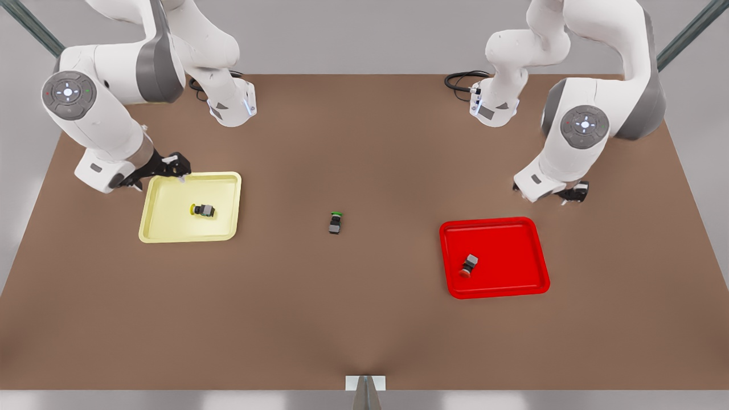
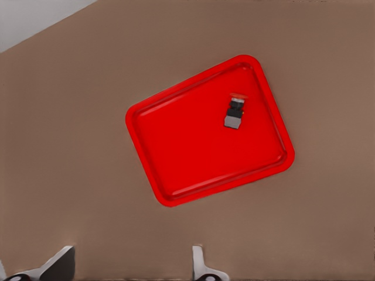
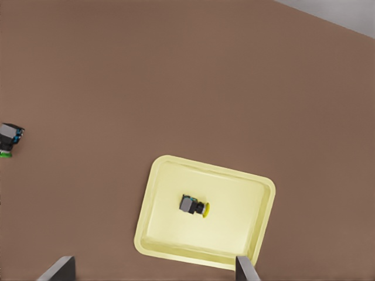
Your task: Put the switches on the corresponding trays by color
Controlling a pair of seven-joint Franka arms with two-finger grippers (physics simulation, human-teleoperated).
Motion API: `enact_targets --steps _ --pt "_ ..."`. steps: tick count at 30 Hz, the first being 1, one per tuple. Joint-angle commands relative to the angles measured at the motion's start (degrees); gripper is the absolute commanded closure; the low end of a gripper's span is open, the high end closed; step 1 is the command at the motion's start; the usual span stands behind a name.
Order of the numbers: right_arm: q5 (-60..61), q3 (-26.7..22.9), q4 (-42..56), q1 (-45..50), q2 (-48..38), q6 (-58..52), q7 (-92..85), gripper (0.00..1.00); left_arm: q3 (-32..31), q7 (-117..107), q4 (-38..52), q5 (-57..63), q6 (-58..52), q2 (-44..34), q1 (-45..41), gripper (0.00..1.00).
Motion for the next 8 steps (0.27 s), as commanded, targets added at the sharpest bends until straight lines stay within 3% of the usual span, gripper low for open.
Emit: enact_targets --steps 1,4,8 --pt "0.01 0.03 0.0 0.0 0.0 0.05 0.0 0.0 2.11 -0.69 1.23 -4.74 -1.53 -0.19 2.25 0.0" --pt "0.01 0.03 -0.09 -0.17 0.08 -0.13 0.0 0.0 18.9 0.36 5.72 -10.89 -8.31 -0.02 -2.32 0.0" --pt "0.01 0.03 -0.17 -0.26 0.17 -0.13 0.0 0.0 18.12 2.82 5.72 -12.21 -6.99 -0.37 0.4 0.0"
